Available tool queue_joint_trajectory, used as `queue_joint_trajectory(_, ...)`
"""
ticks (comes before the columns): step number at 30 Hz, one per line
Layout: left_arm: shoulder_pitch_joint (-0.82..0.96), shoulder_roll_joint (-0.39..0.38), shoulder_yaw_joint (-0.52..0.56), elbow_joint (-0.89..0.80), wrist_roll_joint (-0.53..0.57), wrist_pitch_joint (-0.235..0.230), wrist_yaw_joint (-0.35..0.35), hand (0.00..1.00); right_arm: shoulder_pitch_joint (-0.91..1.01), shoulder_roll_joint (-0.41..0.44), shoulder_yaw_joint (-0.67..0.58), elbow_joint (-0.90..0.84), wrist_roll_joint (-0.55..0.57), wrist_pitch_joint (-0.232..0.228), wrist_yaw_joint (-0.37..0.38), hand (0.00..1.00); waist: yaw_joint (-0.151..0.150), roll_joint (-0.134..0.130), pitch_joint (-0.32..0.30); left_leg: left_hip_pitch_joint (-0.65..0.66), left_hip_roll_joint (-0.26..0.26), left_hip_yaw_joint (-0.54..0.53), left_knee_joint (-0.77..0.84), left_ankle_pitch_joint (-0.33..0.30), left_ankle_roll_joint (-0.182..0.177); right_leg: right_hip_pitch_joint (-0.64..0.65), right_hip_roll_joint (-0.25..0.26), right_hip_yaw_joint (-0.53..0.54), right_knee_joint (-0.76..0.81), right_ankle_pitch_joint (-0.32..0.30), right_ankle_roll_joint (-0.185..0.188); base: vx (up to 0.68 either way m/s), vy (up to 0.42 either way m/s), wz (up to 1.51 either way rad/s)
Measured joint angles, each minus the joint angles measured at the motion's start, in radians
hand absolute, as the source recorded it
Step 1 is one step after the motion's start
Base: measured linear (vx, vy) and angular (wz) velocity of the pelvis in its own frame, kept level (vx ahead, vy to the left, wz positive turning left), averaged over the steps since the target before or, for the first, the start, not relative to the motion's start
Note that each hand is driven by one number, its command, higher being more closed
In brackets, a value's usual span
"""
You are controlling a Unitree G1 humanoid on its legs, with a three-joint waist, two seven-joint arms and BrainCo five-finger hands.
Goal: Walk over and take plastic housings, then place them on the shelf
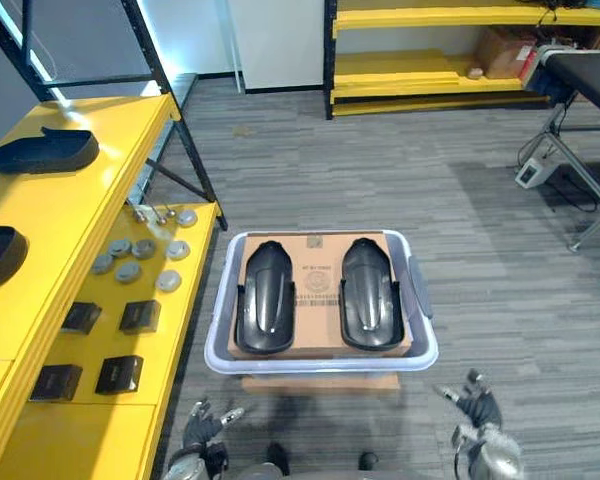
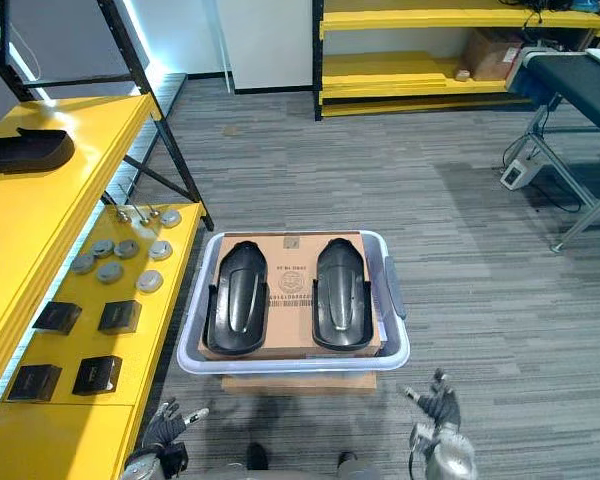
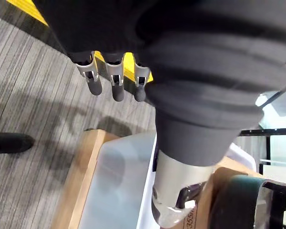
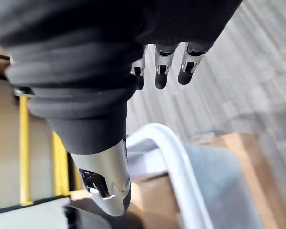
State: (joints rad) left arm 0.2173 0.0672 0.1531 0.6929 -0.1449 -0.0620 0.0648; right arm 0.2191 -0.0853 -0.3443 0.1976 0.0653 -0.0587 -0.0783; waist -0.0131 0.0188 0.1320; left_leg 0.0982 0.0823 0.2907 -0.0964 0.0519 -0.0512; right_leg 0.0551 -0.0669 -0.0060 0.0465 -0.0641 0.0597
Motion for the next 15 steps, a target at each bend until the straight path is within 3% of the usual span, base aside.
queue_joint_trajectory(10,0.0,-0.001,-0.041,-0.016,0.001,0.0,-0.02,0.0,-0.127,-0.005,0.006,-0.103,-0.197,0.057,-0.054,0.0,0.004,0.0,-0.002,-0.043,-0.014,-0.042,-0.004,0.002,0.003,-0.012,-0.003,-0.029,-0.033,0.02,0.005,-0.01,-0.007,0.09)
queue_joint_trajectory(15,-0.004,0.0,-0.073,-0.018,0.0,-0.001,-0.019,0.0,-0.315,-0.06,0.01,0.053,-0.247,0.094,-0.096,0.0,0.031,0.002,0.008,-0.104,-0.031,-0.101,0.001,0.026,0.025,-0.041,-0.017,-0.085,-0.034,0.023,0.009,0.0,0.006,0.33)
